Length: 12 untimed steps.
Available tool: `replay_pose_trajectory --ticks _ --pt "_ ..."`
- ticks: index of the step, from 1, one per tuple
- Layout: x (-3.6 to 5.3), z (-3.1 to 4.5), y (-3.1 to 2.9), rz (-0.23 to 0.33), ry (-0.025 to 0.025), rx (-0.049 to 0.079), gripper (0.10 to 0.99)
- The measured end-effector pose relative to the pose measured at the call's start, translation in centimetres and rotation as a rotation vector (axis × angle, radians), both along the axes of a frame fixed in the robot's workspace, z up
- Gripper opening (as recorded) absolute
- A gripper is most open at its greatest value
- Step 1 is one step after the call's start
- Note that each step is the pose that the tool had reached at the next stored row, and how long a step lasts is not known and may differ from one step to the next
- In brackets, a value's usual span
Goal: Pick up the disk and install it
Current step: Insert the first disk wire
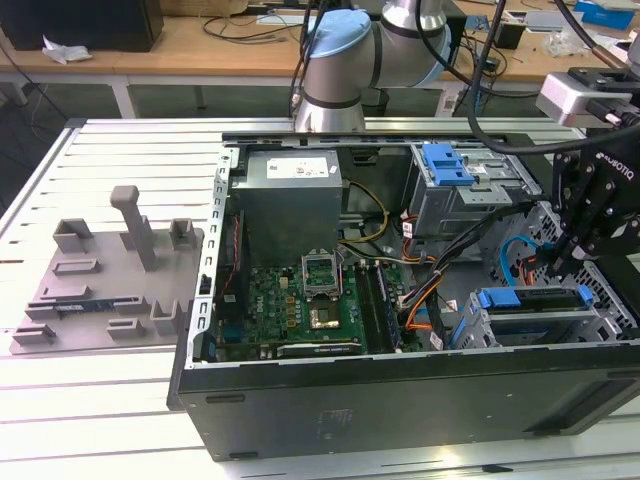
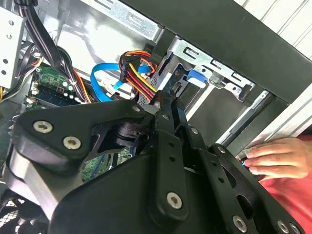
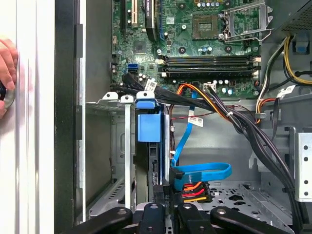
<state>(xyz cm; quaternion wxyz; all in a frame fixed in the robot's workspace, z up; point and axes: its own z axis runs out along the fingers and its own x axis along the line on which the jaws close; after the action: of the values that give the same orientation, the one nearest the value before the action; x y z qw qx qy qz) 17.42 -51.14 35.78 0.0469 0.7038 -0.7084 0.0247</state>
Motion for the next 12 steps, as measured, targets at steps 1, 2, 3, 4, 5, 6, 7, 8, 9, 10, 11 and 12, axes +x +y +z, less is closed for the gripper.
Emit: replay_pose_trajectory --ticks 1,2,3,4,5,6,7,8,9,10,11,12 --pt "0.0 0.0 0.0 0.0 0.0 0.0 0.169" --pt "0.0 0.0 0.0 0.001 0.0 0.0 0.169" --pt "0.0 0.0 0.0 0.003 0.0 0.0 0.169" --pt "0.0 0.0 0.0 0.006 0.0 0.0 0.169" --pt "0.0 0.0 0.0 0.013 0.0 0.0 0.169" --pt "0.0 0.0 0.0 0.021 -0.0001 0.0 0.169" --pt "0.0 0.0 0.0 0.025 0.0 0.0 0.169" --pt "0.0 0.0 0.0 0.028 0.0 0.0 0.169" --pt "0.0 0.0 0.0 0.028 0.0 0.0 0.169" --pt "0.0 0.0 0.0 0.028 0.0 0.0 0.169" --pt "0.0 0.0 0.0 0.028 0.0 0.0 0.169" --pt "0.0 0.0 0.0 0.028 0.0 0.0 0.169"
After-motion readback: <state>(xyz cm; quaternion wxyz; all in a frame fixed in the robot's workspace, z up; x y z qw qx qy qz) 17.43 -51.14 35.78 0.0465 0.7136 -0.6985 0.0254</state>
